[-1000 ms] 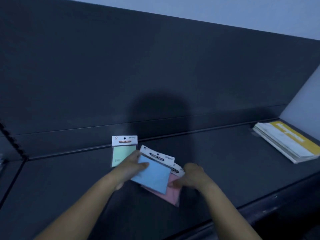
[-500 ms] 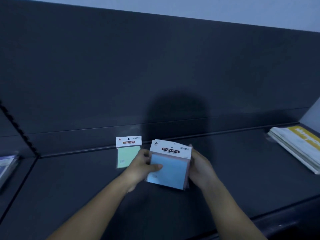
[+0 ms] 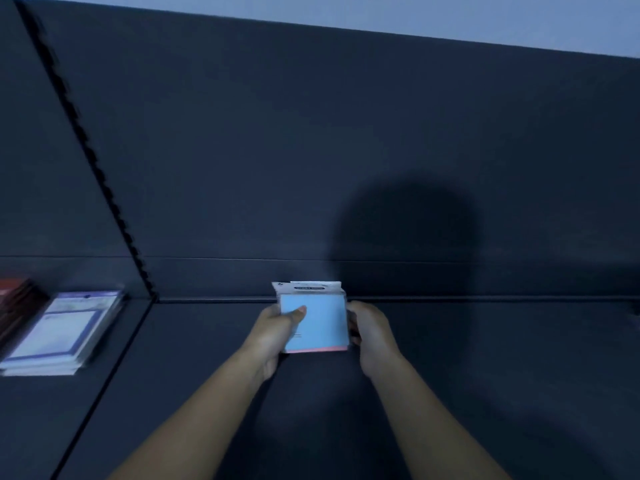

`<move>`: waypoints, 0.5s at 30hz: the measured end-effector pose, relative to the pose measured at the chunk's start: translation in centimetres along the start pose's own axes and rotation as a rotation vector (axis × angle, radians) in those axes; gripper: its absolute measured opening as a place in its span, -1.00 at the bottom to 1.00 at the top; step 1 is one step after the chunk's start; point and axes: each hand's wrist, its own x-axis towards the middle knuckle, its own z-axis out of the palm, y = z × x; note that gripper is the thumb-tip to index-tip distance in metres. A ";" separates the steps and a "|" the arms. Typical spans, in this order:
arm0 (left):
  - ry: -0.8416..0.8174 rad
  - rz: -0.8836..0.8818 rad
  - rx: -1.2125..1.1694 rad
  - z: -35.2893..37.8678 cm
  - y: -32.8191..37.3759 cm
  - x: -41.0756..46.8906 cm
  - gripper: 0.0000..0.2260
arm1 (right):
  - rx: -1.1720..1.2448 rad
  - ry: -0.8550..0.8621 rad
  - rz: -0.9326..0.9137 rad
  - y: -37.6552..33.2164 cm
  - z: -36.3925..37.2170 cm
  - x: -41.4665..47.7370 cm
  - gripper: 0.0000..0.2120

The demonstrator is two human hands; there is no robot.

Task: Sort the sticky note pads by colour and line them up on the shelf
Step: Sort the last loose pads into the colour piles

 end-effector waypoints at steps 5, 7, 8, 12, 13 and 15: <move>-0.034 -0.020 -0.235 -2.2 0.3 0.0 -0.82 | 0.192 0.148 -0.033 0.0 1.4 -0.4 -0.83; -0.067 -0.020 -0.286 -3.5 0.5 -0.2 -0.83 | 0.186 0.076 -0.020 -0.1 1.6 -1.3 -0.86; -0.075 -0.020 -0.299 -4.0 0.6 -0.3 -0.84 | 0.176 0.029 -0.006 0.0 1.7 -1.6 -0.87; -0.022 -0.005 -0.328 -5.6 0.6 -1.7 -0.83 | 0.237 0.100 -0.034 0.2 1.7 -2.1 -0.89; 0.016 0.000 -0.344 -6.1 0.4 -2.2 -0.83 | 0.254 0.175 -0.085 0.2 1.4 -1.9 -0.90; 0.117 0.019 -0.355 -6.9 0.2 -3.4 -0.82 | 0.280 0.286 -0.213 -0.2 0.8 -1.6 -0.90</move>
